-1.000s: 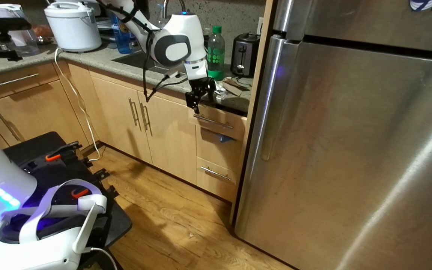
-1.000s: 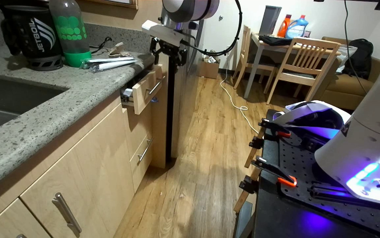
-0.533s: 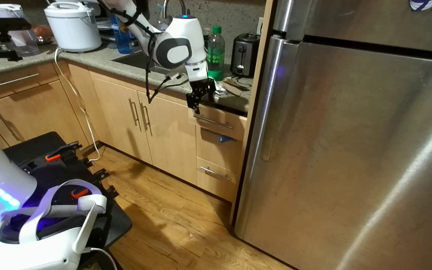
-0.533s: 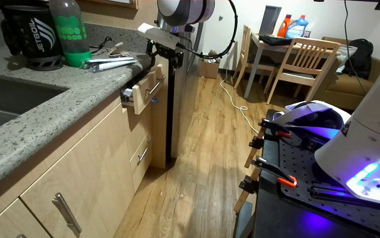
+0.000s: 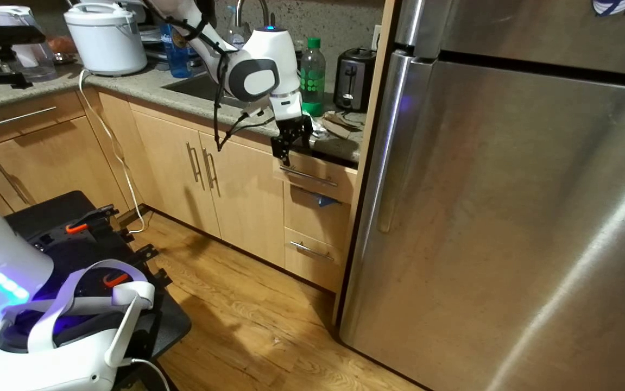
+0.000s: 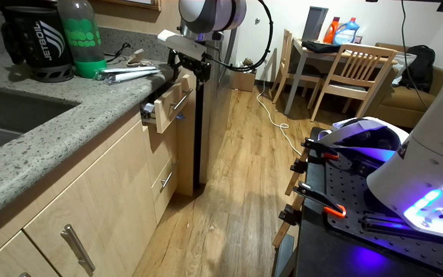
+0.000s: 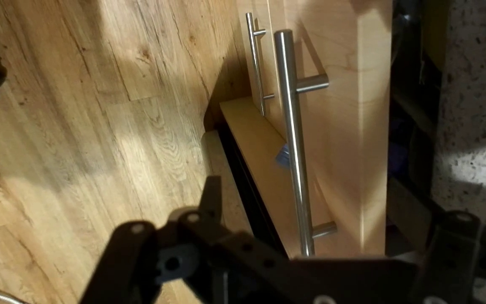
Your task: Open the first top drawer
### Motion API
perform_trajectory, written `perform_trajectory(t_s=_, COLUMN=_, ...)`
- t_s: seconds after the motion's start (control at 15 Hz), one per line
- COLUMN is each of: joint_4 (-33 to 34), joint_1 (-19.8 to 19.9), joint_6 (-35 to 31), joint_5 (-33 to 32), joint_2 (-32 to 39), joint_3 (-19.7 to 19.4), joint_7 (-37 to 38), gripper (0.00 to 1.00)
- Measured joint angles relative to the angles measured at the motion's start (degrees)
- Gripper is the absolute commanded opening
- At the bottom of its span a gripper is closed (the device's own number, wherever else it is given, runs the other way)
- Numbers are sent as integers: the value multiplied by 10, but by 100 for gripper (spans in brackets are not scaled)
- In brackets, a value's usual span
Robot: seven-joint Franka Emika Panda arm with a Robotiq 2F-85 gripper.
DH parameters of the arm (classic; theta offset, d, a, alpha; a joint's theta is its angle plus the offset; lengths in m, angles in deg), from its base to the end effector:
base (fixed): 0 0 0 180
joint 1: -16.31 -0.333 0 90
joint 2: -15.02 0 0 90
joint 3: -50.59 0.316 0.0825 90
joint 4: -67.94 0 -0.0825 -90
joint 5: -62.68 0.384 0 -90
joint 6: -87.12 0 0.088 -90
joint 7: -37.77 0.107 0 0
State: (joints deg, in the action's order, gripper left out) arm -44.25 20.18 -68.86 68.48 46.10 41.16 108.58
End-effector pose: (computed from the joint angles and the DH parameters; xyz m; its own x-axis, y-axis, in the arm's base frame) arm 0.6229 -0.1454 0.2220 0.0375 -0.9945 0.0978 -0.9761 -0.0574 -0.2096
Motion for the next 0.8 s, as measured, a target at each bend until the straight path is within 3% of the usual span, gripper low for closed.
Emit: perform_trajectory(t_s=0.8, joint_4=26, joint_1=-23, joint_6=0, joint_5=0, joint_2=29, joint_3=-13, joint_7=2, gripper=100)
